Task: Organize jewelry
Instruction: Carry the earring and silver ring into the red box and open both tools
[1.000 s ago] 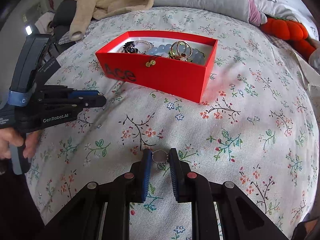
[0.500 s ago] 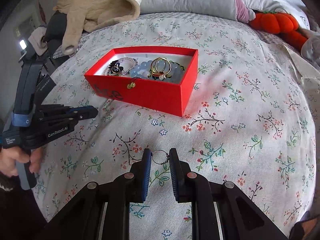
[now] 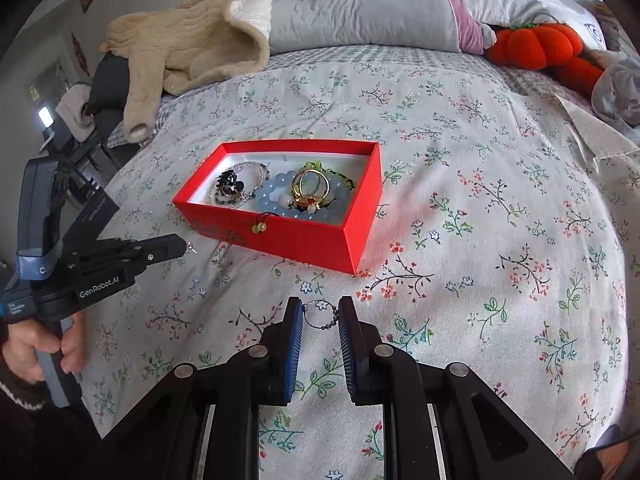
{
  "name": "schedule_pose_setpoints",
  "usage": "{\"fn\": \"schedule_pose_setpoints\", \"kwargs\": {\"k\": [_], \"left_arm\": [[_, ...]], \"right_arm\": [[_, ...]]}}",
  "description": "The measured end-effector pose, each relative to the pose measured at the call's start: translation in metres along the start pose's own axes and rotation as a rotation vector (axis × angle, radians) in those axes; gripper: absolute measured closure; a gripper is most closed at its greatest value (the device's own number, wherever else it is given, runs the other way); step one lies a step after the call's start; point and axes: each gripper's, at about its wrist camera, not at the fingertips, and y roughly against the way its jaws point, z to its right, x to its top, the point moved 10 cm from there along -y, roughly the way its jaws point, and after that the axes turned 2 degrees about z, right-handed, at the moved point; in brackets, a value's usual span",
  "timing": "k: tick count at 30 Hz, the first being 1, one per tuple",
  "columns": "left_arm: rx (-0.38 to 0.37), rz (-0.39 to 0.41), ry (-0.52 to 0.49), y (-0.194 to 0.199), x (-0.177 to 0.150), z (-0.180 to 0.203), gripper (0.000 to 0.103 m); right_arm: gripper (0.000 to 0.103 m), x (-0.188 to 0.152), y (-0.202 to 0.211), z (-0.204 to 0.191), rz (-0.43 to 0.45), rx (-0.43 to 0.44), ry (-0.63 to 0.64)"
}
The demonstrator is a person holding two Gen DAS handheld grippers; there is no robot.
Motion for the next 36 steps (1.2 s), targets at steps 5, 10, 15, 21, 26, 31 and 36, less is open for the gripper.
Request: {"fn": "schedule_pose_setpoints", "kwargs": {"k": [5,10,15,21,26,31,36], "left_arm": [[-0.03,0.036,0.022,0.009,0.017,0.007,0.097],[-0.053,0.071,0.032,0.011,0.035,0.015,0.097],[-0.055,0.067,0.04,0.0,0.045,0.018,0.097],[-0.041,0.054,0.039,-0.013,0.047,0.019,0.093],[-0.008,0.077,0.03,-0.006,0.052,0.015,0.063],[0.046,0.075,0.04,0.002,0.052,-0.001,0.059],[0.098,0.058,0.074,0.004,0.047,-0.023,0.056]], "right_arm": [[0.085,0.017,0.002,-0.003,0.028,0.013,-0.021],[0.085,0.034,0.003,-0.002,0.057,0.021,-0.052],[0.085,0.048,0.0,0.0,0.074,0.032,-0.078],[0.085,0.057,-0.009,0.0,0.069,0.041,-0.087],[0.085,0.064,-0.016,-0.003,0.064,0.048,-0.08],[0.085,0.071,-0.024,-0.009,0.059,0.054,-0.073],[0.084,0.081,-0.034,-0.017,0.058,0.079,-0.081]]}}
